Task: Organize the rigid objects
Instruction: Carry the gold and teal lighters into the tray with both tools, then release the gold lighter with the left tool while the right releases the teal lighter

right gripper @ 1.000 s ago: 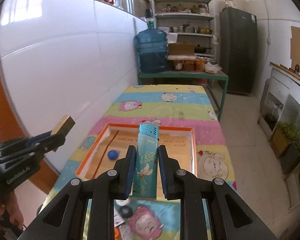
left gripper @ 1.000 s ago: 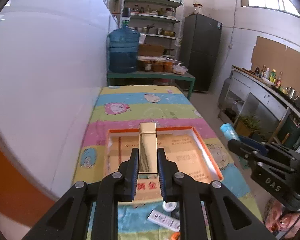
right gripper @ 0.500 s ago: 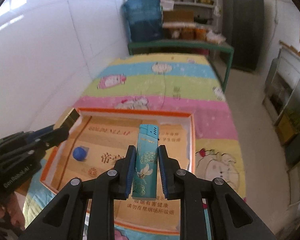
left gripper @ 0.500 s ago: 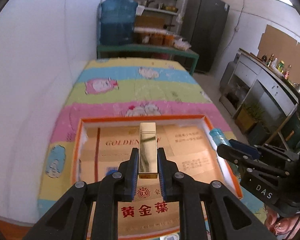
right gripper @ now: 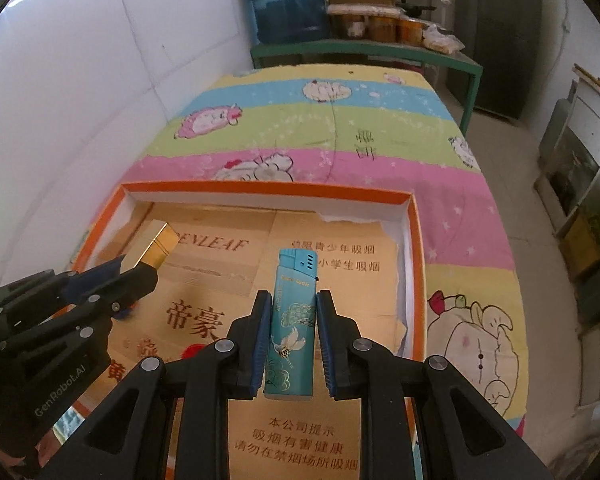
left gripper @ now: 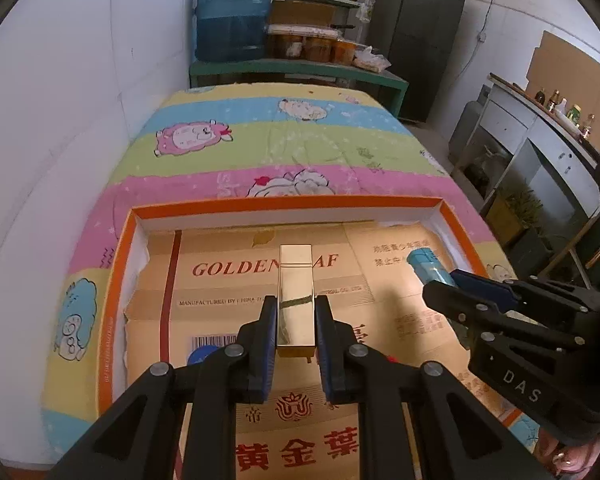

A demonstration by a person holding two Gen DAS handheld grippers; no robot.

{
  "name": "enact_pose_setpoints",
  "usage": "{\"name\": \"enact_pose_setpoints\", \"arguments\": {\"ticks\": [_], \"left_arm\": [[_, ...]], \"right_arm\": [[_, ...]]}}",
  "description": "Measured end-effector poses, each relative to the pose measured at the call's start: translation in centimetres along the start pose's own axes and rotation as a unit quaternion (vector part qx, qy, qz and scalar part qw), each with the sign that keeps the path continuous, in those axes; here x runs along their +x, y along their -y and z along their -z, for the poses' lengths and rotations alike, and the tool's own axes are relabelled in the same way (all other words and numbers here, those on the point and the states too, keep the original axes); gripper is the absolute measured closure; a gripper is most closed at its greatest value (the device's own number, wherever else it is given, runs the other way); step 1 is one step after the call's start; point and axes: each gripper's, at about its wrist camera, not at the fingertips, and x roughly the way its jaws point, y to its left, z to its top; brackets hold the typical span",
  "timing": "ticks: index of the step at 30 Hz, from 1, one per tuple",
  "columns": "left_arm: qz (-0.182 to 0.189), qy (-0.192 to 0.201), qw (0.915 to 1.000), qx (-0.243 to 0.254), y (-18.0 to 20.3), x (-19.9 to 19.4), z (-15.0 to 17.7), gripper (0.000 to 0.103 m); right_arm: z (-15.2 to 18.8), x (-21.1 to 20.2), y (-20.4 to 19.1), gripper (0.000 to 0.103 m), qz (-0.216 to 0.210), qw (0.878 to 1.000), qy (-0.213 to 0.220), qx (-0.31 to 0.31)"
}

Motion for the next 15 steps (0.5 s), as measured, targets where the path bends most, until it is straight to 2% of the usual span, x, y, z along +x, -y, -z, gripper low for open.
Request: {"name": "enact_pose_setpoints", "arguments": {"ticks": [11, 15], "left_arm": [[0.004, -0.014, 0.9999, -0.001, 0.1, 1.5, 0.3, 0.085], [0.011, -0.031, 0.9994, -0.008, -0.2, 2.4, 0.7, 0.085]], "right_arm": [[0.4, 1.4, 0.3, 0.08, 0.0, 1.0, -0.014, 0.003], [0.7, 1.9, 0.2, 0.08, 0.004, 1.0, -0.022, 0.003]]}}
